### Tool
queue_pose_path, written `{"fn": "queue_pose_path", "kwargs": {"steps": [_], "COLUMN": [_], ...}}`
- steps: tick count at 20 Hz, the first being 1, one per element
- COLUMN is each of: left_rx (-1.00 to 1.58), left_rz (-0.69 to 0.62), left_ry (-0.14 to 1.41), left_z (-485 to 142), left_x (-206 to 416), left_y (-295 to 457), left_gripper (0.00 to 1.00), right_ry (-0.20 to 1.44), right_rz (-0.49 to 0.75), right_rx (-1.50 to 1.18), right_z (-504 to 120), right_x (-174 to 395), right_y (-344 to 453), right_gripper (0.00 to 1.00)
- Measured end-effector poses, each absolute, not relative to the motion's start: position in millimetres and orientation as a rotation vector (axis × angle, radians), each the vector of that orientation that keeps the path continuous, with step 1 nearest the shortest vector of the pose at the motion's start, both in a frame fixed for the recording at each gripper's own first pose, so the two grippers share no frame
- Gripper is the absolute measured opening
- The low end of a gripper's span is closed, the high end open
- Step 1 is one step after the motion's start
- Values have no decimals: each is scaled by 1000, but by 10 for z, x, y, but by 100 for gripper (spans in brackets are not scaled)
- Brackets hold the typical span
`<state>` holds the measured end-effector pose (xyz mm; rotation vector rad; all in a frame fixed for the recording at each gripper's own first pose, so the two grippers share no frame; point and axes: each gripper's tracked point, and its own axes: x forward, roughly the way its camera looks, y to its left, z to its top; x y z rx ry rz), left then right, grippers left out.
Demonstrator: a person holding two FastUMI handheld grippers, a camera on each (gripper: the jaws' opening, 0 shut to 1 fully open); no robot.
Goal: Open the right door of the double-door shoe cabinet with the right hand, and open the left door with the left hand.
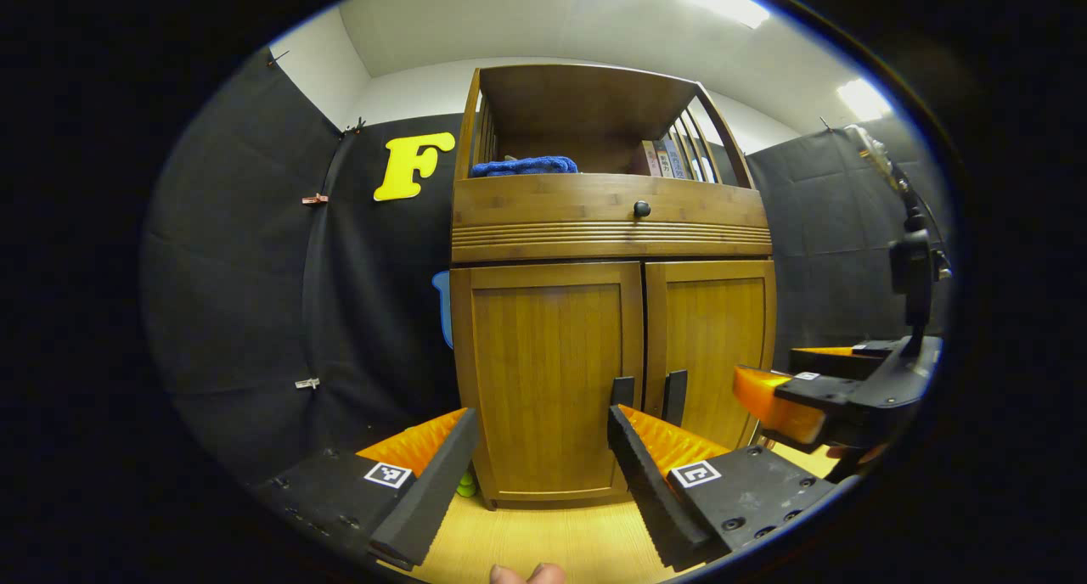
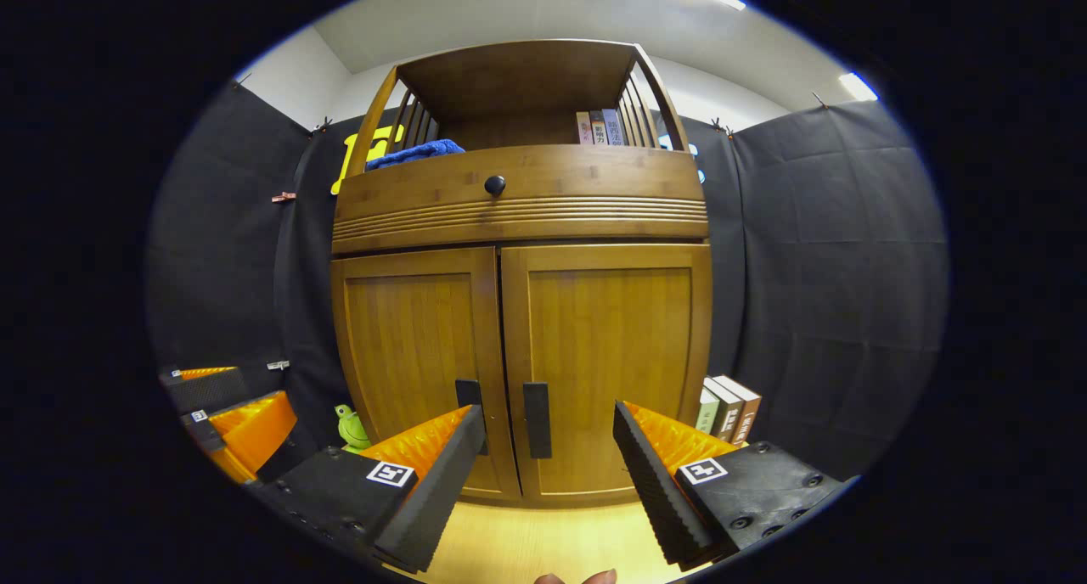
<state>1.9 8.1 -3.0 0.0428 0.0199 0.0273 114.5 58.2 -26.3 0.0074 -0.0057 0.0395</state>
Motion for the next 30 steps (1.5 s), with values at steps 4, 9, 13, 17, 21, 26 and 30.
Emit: {"fn": "queue_pose_path", "kwargs": {"steps": [4, 9, 13, 17, 21, 26, 30], "left_rx": [32, 18, 5, 6, -7, -25, -30], "left_rz": [18, 24, 20, 29, 50, 72, 75], "left_ry": [35, 50, 61, 75, 102, 98, 87], "left_z": [-43, -46, -69, -79, -98, -57, -11], "left_x": [21, 10, 20, 20, 25, -4, -48], "left_y": [78, 86, 77, 94, 106, 127, 99], "left_gripper": [93, 93, 95, 93, 97, 95, 95], "right_ry": [47, 127, 153, 193, 175, 189, 188], "right_rz": [35, 29, -8, -22, -40, 1, 41], "right_rx": [24, 12, -24, 5, 13, 11, 18], "right_z": [-604, -1067, -1262, -1454, -1409, -1407, -1387], "right_x": [1619, 2163, 2552, 2745, 2823, 2700, 2441], "right_y": [633, 651, 618, 644, 673, 669, 610], "right_gripper": [98, 98, 98, 74, 44, 24, 24]}}
